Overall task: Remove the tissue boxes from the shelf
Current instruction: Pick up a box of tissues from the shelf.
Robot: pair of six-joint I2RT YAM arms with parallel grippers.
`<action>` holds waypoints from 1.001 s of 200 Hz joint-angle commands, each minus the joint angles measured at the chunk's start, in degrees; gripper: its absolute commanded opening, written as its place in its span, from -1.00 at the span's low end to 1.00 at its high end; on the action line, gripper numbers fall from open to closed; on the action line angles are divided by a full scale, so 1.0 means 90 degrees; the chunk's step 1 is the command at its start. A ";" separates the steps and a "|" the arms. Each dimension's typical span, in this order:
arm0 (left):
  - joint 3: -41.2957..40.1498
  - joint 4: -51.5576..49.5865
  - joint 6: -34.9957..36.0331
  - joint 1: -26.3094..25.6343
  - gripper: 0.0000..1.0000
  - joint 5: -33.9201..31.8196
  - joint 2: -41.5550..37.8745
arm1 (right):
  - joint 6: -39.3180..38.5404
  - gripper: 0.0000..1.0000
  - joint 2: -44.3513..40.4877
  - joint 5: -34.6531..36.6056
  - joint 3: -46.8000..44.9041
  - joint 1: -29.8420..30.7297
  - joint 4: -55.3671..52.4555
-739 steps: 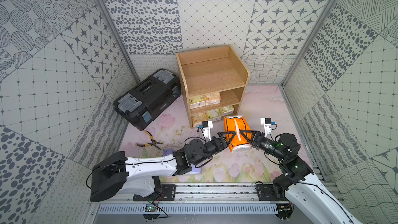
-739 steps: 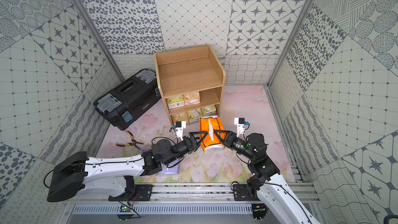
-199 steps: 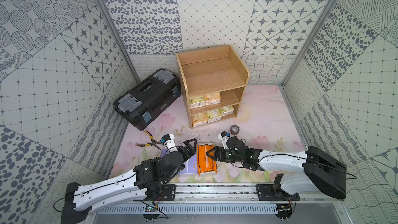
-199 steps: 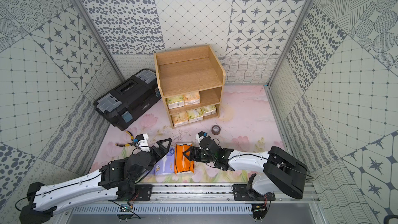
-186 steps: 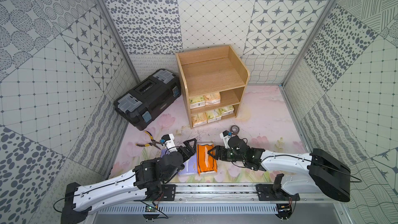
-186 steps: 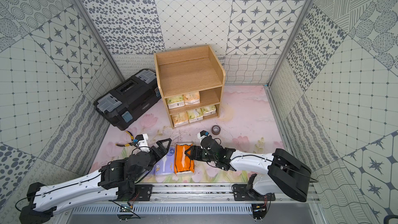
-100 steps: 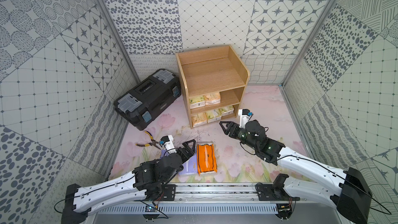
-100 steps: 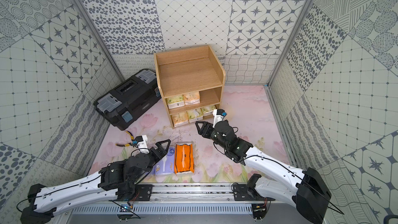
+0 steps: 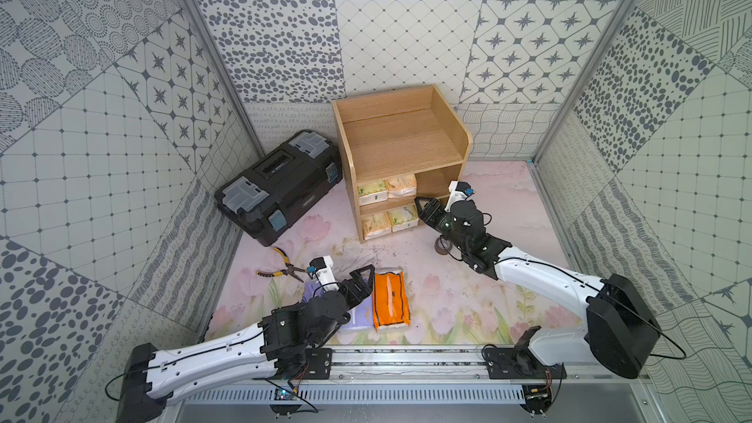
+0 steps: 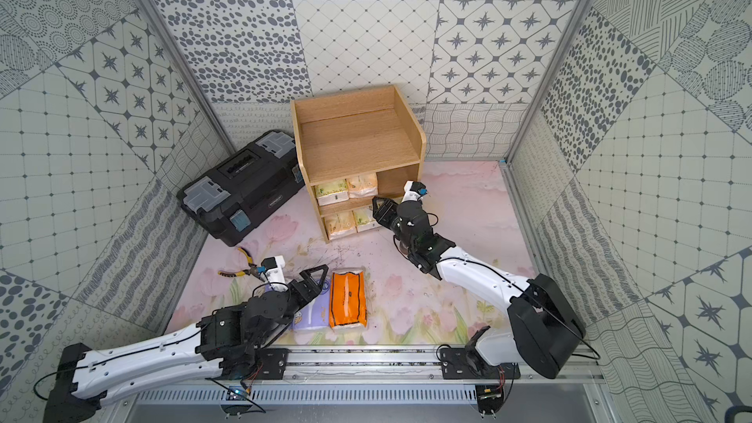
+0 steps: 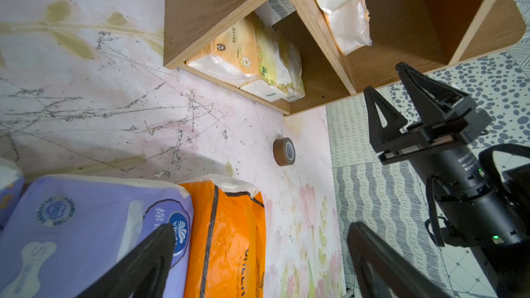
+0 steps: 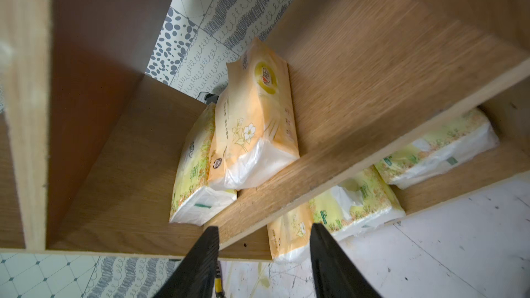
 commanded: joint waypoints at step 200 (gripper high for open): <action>0.0033 0.0447 0.0237 0.0007 0.97 0.0149 -0.0112 | 0.0245 -1.00 0.0993 -0.0117 0.0876 -0.0395 0.0702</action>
